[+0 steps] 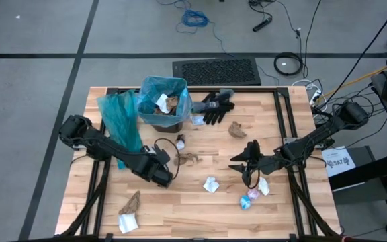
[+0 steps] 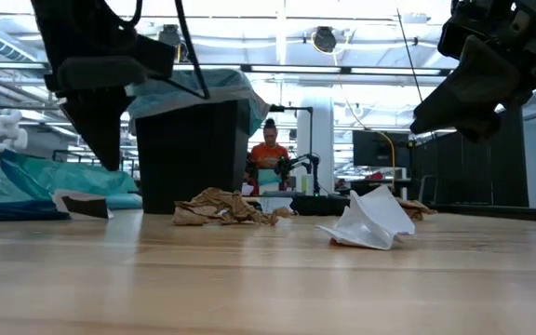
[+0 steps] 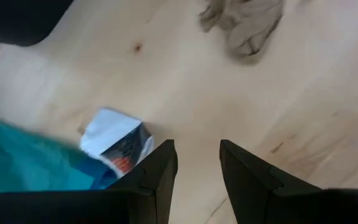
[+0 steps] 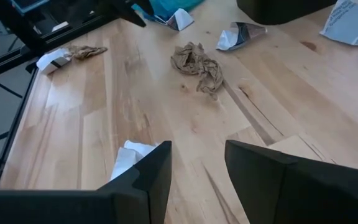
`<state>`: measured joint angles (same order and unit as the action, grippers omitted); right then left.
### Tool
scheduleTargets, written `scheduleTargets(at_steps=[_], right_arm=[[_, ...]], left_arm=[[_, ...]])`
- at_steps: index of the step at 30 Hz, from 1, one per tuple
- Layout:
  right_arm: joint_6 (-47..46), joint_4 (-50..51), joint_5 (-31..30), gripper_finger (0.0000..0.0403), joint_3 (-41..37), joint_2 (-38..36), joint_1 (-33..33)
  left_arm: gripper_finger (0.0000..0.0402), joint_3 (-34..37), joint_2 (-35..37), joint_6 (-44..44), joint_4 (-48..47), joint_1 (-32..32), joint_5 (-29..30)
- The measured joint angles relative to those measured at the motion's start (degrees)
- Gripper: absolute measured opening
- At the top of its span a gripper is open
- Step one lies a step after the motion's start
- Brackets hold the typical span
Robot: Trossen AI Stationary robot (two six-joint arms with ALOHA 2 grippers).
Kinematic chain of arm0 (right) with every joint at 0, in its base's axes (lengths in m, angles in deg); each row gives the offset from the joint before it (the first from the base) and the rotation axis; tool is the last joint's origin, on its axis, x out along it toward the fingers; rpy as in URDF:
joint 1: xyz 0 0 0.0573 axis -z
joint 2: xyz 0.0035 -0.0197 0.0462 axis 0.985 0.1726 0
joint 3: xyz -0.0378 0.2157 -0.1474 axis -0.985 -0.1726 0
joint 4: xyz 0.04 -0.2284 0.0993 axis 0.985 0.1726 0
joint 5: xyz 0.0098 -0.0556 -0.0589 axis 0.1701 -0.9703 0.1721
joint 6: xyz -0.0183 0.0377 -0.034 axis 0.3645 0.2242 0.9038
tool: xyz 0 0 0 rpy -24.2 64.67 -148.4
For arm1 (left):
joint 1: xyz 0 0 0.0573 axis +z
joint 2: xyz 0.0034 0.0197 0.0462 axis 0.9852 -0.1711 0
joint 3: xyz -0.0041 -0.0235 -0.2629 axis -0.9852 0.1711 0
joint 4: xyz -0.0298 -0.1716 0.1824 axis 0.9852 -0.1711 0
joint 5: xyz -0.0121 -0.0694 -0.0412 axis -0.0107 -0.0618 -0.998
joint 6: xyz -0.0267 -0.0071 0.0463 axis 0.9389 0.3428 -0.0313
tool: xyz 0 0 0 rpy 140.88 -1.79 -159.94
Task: Place trash/remove bag and relplace
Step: Put the white cardboard into the trash bin
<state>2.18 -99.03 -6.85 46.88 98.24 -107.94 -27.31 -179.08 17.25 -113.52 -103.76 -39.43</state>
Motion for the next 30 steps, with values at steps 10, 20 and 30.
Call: scheduleTargets(at_steps=[10, 20, 30], right_arm=[[-0.5, -0.2, 0.2, 0.0141, 0.0, 0.0, 0.0], [-0.9, -0.8, 0.1, 0.0141, 0.0, 0.0, 0.0], [-1.0, -1.5, 0.1, 0.0141, 0.1, 0.0, 0.0]], left_arm=[[0.0129, 0.1, -7.3, -0.2, -6.6, 0.0, -0.9], [0.0076, 0.0, -15.1, -1.9, -7.8, 0.6, -1.9], [0.0003, -3.6, -10.5, -2.8, -6.8, -0.5, -2.2]])
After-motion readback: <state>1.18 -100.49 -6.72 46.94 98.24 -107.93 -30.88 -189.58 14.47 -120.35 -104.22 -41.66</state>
